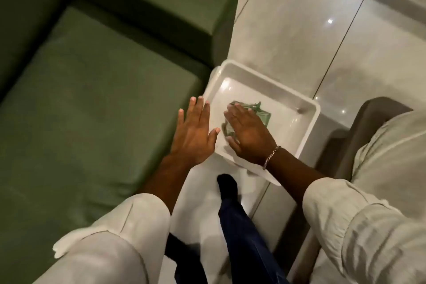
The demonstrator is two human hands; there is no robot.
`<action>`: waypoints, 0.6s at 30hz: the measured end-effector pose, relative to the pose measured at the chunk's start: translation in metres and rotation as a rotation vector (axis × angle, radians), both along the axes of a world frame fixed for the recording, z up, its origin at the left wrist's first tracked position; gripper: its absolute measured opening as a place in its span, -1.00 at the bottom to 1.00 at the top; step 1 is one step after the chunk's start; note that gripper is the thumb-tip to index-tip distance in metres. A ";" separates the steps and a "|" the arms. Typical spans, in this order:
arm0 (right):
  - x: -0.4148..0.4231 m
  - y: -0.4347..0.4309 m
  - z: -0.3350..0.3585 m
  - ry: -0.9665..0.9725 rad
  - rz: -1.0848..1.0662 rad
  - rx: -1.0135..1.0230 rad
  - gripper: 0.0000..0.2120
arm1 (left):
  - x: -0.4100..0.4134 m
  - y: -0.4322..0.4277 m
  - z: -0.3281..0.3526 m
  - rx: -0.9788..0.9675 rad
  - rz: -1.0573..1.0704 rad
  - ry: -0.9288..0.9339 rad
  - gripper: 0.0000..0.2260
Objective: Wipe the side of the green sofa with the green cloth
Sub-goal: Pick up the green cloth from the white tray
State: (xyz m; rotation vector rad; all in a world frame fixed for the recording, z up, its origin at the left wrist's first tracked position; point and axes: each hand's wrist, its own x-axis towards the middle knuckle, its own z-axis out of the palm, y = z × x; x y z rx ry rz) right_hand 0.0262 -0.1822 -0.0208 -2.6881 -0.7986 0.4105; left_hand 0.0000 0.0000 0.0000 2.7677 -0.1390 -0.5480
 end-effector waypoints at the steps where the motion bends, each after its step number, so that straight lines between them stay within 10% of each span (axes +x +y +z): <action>1: 0.000 0.003 -0.014 -0.007 0.001 -0.044 -0.33 | 0.001 -0.002 -0.013 0.053 -0.004 -0.011 -0.31; 18: -0.004 0.007 -0.047 -0.035 -0.082 0.044 -0.49 | -0.023 0.016 -0.038 0.126 -0.034 -0.193 -0.31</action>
